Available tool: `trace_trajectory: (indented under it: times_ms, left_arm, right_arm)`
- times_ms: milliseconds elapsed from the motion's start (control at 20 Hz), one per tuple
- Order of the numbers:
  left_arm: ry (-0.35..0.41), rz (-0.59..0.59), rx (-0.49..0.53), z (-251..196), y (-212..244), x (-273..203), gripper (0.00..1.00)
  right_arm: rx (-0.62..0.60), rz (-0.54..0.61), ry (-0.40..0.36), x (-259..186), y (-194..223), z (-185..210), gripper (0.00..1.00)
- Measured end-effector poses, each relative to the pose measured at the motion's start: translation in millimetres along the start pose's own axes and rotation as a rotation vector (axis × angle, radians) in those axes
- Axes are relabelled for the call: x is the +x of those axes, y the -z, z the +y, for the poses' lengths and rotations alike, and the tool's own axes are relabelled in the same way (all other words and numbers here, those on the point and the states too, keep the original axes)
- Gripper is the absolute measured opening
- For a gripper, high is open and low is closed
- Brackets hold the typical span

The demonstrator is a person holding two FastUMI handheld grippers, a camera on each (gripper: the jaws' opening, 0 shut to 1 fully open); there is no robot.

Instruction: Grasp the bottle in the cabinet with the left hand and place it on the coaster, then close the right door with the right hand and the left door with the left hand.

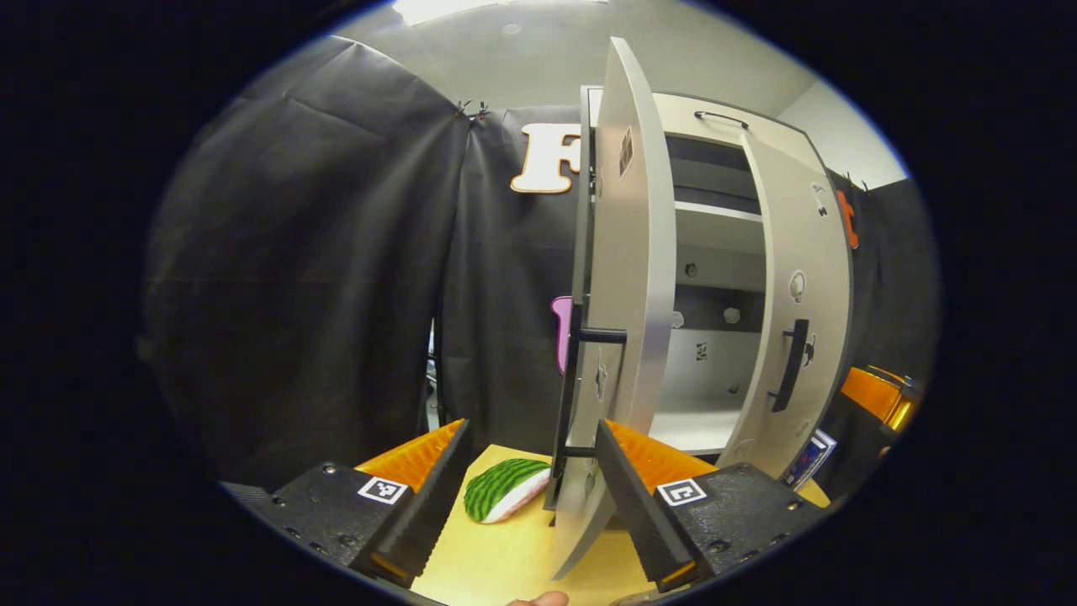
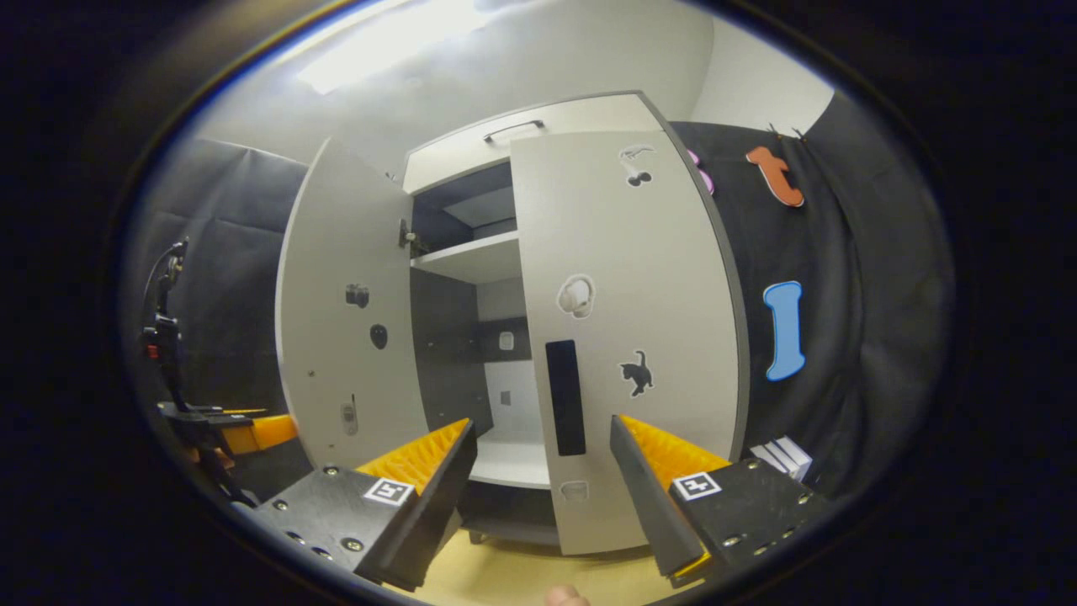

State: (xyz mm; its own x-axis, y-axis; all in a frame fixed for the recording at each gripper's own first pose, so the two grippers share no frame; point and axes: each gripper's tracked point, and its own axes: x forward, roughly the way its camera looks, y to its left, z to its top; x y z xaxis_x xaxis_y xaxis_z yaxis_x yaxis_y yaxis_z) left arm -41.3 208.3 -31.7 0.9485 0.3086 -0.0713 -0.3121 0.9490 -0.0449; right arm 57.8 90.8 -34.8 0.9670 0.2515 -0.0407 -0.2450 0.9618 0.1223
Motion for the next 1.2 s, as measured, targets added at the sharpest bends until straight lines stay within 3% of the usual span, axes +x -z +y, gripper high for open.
trace_trajectory:
  times_ms: [200,250,450,700,1200]
  left_arm:
    - [0.080,-0.001,-0.024,-39.3,5.0,9.0,0.92]
    - [0.106,0.005,-0.024,-50.6,7.0,11.0,0.92]
    - [0.226,0.016,-0.001,-97.0,9.6,24.6,0.92]
    - [0.296,0.008,0.036,-146.3,7.0,32.7,0.92]
    - [0.255,-0.073,0.087,-167.1,-21.6,20.6,0.93]
  right_arm:
    - [-0.014,-0.006,0.011,-5.7,-7.7,-4.5,0.92]
    - [-0.014,-0.008,0.018,-7.1,-9.3,-6.4,0.96]
    - [-0.022,-0.019,0.041,-18.3,-13.7,-11.3,0.96]
    - [-0.044,-0.031,0.088,-24.8,-17.4,-24.2,0.96]
    - [-0.067,-0.071,0.171,-32.4,-28.6,-51.6,0.96]
